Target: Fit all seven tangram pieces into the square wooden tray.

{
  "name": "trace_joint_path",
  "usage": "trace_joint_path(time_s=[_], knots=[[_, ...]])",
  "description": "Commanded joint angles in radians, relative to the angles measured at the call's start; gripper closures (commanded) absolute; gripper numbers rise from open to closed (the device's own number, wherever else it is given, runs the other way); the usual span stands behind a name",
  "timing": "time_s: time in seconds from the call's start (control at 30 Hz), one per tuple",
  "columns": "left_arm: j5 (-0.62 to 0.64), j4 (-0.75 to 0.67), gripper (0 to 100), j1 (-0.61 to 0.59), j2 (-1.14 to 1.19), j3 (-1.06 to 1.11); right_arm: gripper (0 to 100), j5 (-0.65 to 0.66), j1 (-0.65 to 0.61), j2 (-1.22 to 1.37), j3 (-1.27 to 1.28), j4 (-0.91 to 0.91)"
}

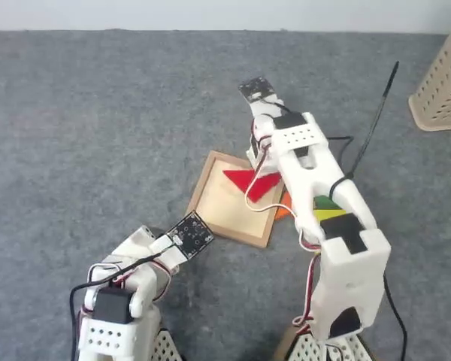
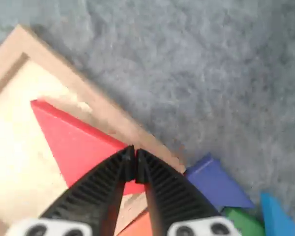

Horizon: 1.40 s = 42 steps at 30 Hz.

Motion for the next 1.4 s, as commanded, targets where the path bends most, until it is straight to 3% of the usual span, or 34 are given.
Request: trace_joint_path(time_s=[0.0,0.13,0.43,0.73,1.1,1.37], knots=[[-0.012,0.005,97,-0.003,-0.017,-0.01,97.5,-0.017,-0.027,-0.096,0.061,-0.061],[-0.012,0.005,97,-0.003,-0.017,-0.01,97.5,-0.091,-0.036,-0.101,0.081,-0.082],[-0.012,0.005,97,-0.003,-0.017,-0.01,97.5,-0.1,-0.038,-0.254,0.117,-0.042],[-0.012,0.005,97,-0.003,-0.017,-0.01,97.2,-0.094,-0.042,-0.367,0.41,-0.251],[-0.012,0.005,97,-0.003,-0.017,-0.01,97.1,-0.098,-0.104,-0.185,0.31,-0.246],[-0.012,0.005,97,-0.003,-0.017,-0.01,97.0,-0.175,-0.077,-0.156,0.219,-0.217]])
